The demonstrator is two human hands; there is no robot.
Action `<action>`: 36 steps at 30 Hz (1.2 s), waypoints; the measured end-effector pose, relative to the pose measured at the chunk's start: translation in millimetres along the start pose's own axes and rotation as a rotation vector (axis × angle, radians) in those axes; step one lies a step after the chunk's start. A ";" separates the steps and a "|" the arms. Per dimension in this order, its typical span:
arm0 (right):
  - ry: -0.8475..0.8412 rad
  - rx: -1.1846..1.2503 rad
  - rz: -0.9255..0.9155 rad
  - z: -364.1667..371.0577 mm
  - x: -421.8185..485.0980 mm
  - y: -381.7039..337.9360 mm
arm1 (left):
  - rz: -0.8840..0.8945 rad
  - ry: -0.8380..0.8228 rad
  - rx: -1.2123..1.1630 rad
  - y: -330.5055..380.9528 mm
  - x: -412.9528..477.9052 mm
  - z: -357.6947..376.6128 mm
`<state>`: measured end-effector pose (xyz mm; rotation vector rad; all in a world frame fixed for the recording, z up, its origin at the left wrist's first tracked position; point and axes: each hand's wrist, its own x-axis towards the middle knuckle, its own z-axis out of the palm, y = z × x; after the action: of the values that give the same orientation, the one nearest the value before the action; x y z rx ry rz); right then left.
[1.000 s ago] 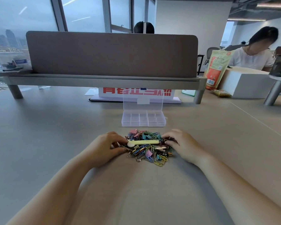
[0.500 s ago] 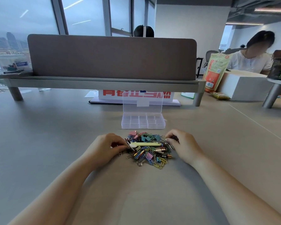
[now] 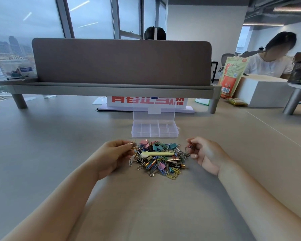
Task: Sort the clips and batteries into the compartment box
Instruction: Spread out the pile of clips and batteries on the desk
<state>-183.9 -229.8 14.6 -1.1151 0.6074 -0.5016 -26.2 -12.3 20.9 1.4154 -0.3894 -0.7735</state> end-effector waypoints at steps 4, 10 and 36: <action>0.036 -0.633 -0.176 -6.7 0.5 2.2 | -0.115 -0.083 -0.321 5.3 1.6 -3.8; -0.010 -1.057 -0.288 -12.1 -2.2 1.0 | -0.205 -0.165 -0.472 8.8 1.8 -8.9; 0.007 -1.193 -0.306 -15.8 -0.6 2.2 | 0.338 0.165 1.138 -8.9 8.6 -22.2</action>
<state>-194.8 -239.1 7.8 -2.3611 0.7583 -0.3829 -7.6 -1.7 7.3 2.3501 -1.0006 -0.0934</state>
